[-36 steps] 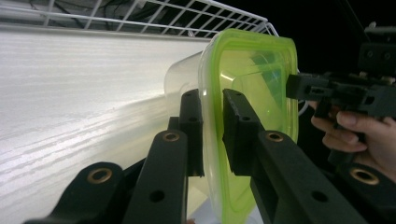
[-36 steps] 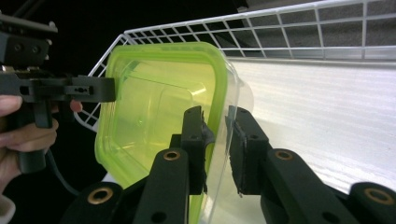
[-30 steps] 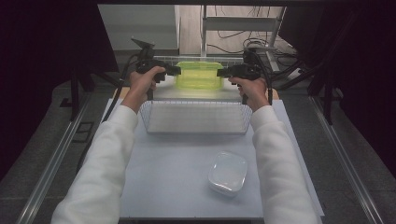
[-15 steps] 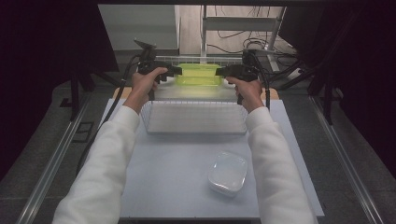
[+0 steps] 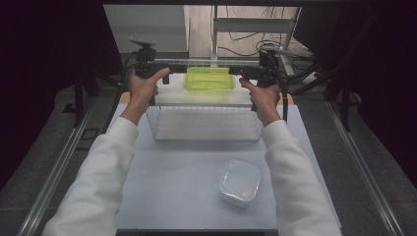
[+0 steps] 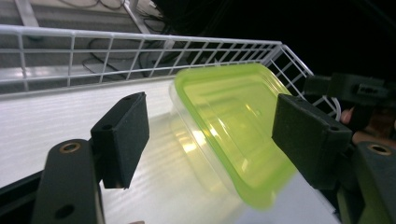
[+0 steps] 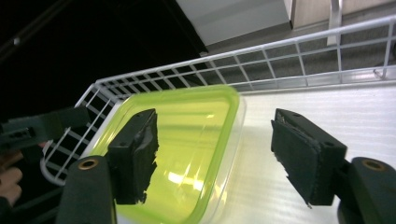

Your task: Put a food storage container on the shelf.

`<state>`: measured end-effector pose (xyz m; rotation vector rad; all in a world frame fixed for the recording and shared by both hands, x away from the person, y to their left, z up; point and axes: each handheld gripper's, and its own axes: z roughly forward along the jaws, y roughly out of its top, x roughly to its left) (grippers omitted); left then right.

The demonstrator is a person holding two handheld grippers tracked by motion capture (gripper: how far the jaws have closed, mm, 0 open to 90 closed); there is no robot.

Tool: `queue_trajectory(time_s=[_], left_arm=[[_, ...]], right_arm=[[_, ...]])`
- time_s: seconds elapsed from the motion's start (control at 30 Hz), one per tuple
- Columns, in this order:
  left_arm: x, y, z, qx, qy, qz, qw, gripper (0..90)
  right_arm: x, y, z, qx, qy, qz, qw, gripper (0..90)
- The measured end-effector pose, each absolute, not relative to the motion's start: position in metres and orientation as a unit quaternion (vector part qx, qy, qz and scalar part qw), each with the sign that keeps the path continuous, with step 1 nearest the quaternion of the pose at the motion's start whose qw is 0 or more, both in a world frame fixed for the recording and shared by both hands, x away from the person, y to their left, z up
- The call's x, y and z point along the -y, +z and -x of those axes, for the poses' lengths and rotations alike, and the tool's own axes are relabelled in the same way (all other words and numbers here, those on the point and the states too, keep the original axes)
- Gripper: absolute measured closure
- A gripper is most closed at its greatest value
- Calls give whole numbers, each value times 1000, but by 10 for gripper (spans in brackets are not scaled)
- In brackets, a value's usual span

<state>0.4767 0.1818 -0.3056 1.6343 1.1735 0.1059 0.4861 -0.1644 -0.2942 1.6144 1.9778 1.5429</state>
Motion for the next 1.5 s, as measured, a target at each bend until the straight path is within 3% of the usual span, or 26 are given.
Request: queue_trajectory(time_s=[0.37,0.57,0.8,1.07,1.5], left_arm=[[-202,-306,-404,-451,63,-739,496,266],[-209,-321,-370,-438,60,-745,500,267],[-204,-356,-318,-426,83,-751,497,276],[-198,-390,-288,-421,88,-770,471,279],[-189,-429,-274,-430,70,-783,443,286]], right_arm=[[178,-281,-430,-758,474,-438,96,275],[187,-287,-402,-772,470,-415,104,279],[202,-320,-365,-786,465,-387,124,297],[221,-356,-333,-801,452,-374,120,298],[233,-405,-310,-821,419,-377,90,302]])
